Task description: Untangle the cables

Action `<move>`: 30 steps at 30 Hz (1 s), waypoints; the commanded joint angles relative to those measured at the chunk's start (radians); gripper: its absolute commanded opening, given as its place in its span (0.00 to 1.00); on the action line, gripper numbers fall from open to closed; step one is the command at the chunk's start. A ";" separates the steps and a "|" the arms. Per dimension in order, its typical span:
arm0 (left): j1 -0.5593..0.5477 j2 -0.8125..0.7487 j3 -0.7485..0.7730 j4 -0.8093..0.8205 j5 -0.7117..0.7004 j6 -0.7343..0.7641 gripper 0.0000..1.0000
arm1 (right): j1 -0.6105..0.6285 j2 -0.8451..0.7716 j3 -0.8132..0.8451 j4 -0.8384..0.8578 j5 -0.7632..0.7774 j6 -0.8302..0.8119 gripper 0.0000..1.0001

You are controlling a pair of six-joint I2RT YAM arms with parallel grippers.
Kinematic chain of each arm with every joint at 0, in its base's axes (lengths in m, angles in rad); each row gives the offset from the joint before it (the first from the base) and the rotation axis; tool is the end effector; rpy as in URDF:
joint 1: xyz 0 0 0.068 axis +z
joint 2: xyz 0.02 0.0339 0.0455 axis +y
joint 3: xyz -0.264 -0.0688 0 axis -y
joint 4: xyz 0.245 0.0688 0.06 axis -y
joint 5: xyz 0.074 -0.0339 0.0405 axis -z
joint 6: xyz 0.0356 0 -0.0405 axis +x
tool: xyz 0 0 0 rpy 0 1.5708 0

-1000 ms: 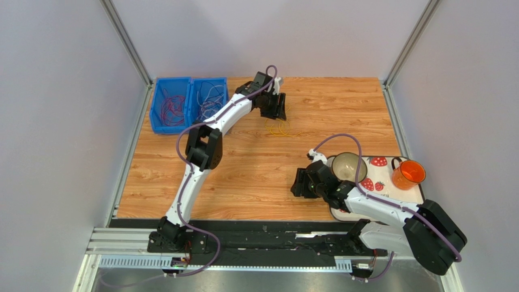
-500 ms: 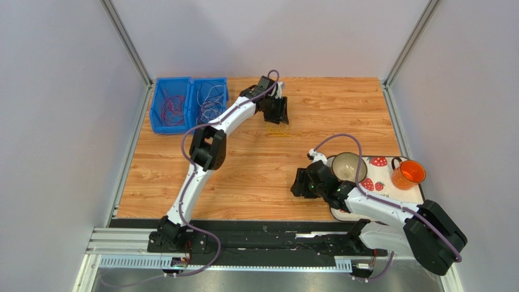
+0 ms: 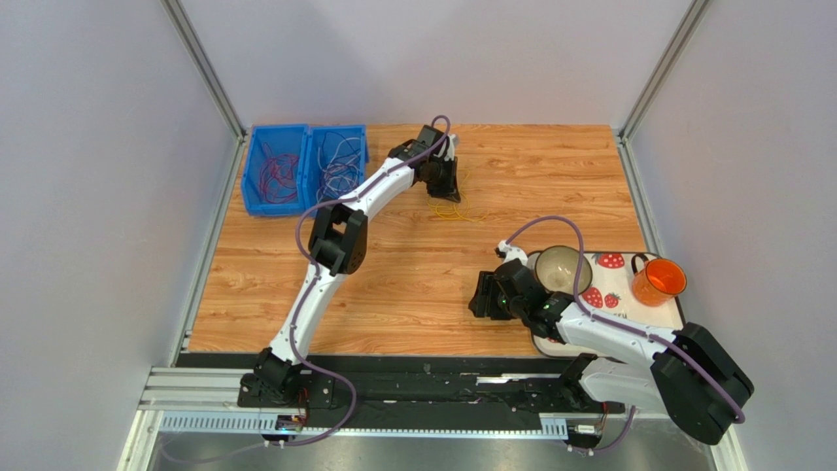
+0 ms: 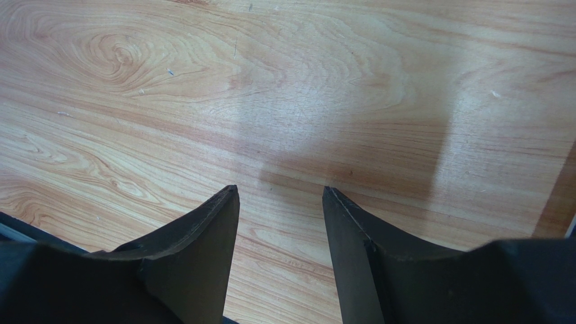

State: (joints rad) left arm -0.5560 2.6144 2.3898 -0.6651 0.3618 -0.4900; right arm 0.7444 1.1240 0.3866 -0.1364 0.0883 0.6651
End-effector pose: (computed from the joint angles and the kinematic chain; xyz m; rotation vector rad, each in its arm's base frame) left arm 0.4757 -0.3104 0.1669 0.2534 2.5850 -0.8694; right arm 0.1477 0.1318 0.1473 -0.0592 2.5087 0.5061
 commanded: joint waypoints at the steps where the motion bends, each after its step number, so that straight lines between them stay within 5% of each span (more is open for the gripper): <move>1: -0.007 -0.016 0.054 0.009 0.011 0.005 0.08 | -0.002 0.007 -0.020 -0.009 -0.010 -0.009 0.56; 3: -0.012 -0.063 0.005 0.018 -0.012 0.024 0.20 | -0.002 0.005 -0.020 -0.008 -0.010 -0.009 0.56; 5: -0.012 -0.106 -0.049 0.050 -0.050 0.048 0.43 | -0.002 0.008 -0.020 -0.005 -0.012 -0.009 0.56; 9: -0.012 -0.160 -0.127 0.051 -0.099 0.071 0.58 | 0.000 0.026 -0.017 0.004 -0.016 -0.009 0.56; 30: -0.009 -0.307 -0.307 0.108 -0.165 0.090 0.57 | 0.000 0.086 -0.002 0.026 -0.038 -0.022 0.55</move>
State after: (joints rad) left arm -0.5613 2.3703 2.0861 -0.5953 0.2153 -0.4305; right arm 0.7444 1.1790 0.3943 -0.0612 0.0654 0.6575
